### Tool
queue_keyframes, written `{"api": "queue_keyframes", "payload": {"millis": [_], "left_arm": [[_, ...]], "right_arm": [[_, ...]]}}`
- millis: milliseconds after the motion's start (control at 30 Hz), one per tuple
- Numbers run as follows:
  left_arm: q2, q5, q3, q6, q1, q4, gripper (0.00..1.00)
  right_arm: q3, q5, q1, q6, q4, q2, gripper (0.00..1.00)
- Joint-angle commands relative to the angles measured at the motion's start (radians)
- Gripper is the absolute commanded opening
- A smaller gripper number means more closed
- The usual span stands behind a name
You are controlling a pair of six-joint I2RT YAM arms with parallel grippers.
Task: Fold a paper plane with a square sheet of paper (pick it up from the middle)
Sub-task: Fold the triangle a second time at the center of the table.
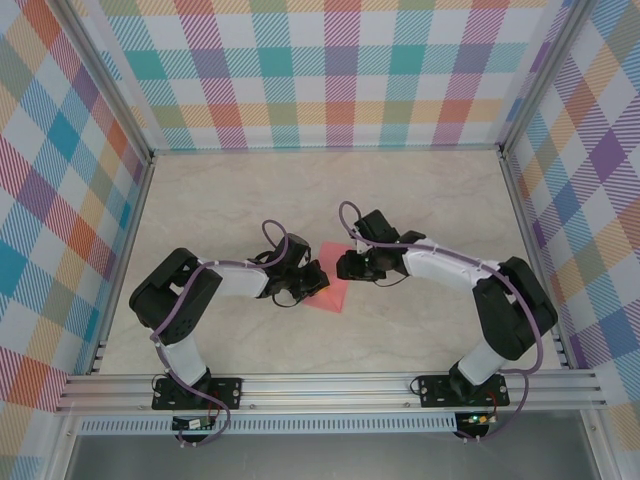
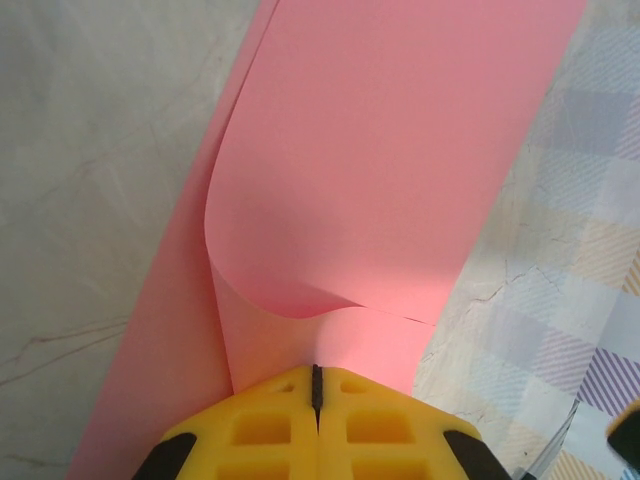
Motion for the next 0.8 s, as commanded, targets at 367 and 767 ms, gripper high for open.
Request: {"api": "queue_keyframes", "payload": {"millis": [367, 767], "left_arm": [[0.004, -0.036, -0.014, 0.025, 0.006, -0.093, 0.0], [0.001, -0.029, -0.015, 0.022, 0.006, -0.091, 0.0]], "right_arm": [[-0.126, -0.239, 0.003, 0.226, 0.212, -0.028, 0.14], [-0.074, -0.269, 0.052, 0.243, 0.212, 0.114, 0.12]]}}
